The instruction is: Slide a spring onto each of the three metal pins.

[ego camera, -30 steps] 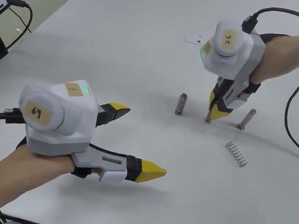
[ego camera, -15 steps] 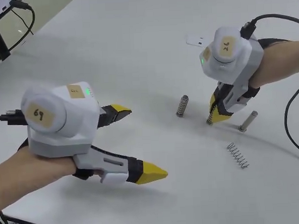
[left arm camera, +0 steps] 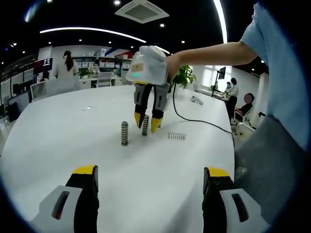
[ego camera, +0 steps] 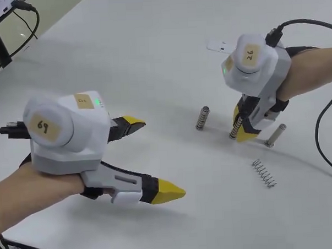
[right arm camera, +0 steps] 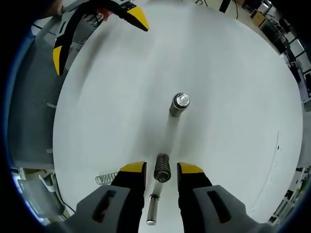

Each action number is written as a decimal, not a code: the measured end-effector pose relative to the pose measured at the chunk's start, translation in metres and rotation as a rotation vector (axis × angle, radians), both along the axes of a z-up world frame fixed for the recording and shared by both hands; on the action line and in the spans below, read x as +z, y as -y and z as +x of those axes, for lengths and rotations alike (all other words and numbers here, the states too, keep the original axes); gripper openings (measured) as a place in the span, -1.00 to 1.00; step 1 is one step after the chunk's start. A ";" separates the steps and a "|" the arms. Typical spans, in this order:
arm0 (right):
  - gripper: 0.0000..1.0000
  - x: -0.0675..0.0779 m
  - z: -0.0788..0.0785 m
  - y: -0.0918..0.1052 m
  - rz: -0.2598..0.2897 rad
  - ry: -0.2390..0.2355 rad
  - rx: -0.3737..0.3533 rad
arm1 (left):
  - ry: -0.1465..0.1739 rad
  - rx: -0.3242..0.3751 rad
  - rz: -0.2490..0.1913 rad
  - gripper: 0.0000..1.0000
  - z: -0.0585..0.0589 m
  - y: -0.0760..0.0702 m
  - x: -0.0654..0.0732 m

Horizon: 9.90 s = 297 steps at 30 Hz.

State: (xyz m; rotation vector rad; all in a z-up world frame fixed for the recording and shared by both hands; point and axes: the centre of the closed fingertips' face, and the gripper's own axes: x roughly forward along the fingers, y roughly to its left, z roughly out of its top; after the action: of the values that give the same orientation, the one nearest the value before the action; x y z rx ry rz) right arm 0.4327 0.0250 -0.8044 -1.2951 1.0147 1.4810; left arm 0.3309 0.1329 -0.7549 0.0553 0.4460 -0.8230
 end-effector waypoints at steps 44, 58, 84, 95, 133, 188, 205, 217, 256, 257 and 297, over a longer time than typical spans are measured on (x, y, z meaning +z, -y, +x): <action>0.96 0.040 0.007 -0.020 0.439 0.045 -0.252 | 0.022 -0.046 0.016 0.74 0.007 0.009 0.015; 0.93 0.073 -0.002 0.001 0.579 0.097 -0.357 | 0.041 -0.108 0.029 0.74 0.012 0.030 0.026; 0.91 0.096 -0.054 0.094 0.719 0.162 -0.659 | 0.067 -0.280 0.061 0.72 0.010 0.078 0.036; 0.87 0.082 -0.077 0.106 0.730 0.145 -0.740 | 0.066 -0.342 0.076 0.69 0.010 0.095 0.033; 0.80 0.078 -0.104 0.137 0.762 0.121 -0.870 | 0.133 -0.745 0.374 0.02 0.033 0.159 -0.012; 0.77 0.070 -0.116 0.146 0.793 0.094 -0.946 | 0.023 -0.885 0.570 -0.94 0.041 0.169 -0.047; 0.75 0.069 -0.120 0.139 0.794 0.084 -0.931 | 0.007 -0.753 0.482 -0.94 0.028 0.154 -0.051; 0.75 0.069 -0.119 0.136 0.789 0.081 -0.924 | 0.010 -0.684 0.408 -0.83 0.027 0.147 -0.051; 0.72 0.067 -0.118 0.130 0.765 0.065 -0.901 | 0.029 -0.465 0.148 -0.94 0.032 0.141 -0.048; 0.72 0.068 -0.118 0.130 0.765 0.065 -0.900 | 0.030 -0.461 0.145 -0.95 0.033 0.140 -0.048; 0.69 0.077 -0.110 0.117 0.760 0.065 -0.843 | 0.060 -0.386 0.036 -0.97 0.029 0.129 -0.009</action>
State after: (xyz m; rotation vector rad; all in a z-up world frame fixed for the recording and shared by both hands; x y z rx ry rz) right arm 0.3223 -0.0920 -0.7274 -0.2874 0.6928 0.9742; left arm 0.3603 0.0043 -0.7641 0.2032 0.3987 -1.1897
